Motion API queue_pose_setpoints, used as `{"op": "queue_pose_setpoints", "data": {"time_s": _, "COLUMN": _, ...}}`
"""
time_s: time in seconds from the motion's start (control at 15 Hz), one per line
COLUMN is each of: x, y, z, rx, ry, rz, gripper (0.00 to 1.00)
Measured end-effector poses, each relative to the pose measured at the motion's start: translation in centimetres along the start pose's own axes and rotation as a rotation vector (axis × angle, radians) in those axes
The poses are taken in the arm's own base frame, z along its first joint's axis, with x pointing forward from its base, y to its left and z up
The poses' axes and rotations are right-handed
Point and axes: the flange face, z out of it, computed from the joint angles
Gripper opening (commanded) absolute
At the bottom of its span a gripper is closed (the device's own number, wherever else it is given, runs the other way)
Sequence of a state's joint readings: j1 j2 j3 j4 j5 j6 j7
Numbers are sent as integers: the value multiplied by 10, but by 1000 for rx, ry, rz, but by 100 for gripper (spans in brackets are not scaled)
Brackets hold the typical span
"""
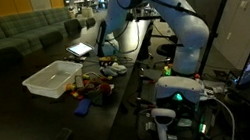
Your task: Use the towel to sweep the things on the table to the left and then put the towel in the white bin
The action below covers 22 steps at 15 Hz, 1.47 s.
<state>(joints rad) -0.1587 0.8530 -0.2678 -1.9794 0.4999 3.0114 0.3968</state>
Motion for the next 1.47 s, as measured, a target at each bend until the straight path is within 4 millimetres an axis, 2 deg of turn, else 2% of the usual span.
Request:
{"op": "queue_pose_setpoints", "data": {"time_s": 0.27, "x": -14, "y": -7, "z": 12, "rx": -27, "ry": -51, "rz": -55, "gripper": 10}}
{"op": "queue_pose_setpoints", "data": {"time_s": 0.67, "x": -29, "y": -12, "z": 10, "rx": -49, "ry": -69, "rz": -150, "gripper": 10}}
{"op": "queue_pose_setpoints", "data": {"time_s": 1.13, "x": -55, "y": 12, "z": 4, "rx": -123, "ry": -104, "rz": -224, "gripper": 10}}
{"op": "queue_pose_setpoints", "data": {"time_s": 1.33, "x": -72, "y": 19, "z": -1, "rx": -138, "ry": -136, "rz": -245, "gripper": 10}}
{"op": "queue_pose_setpoints", "data": {"time_s": 1.47, "x": -87, "y": 18, "z": -4, "rx": -137, "ry": -169, "rz": -260, "gripper": 9}}
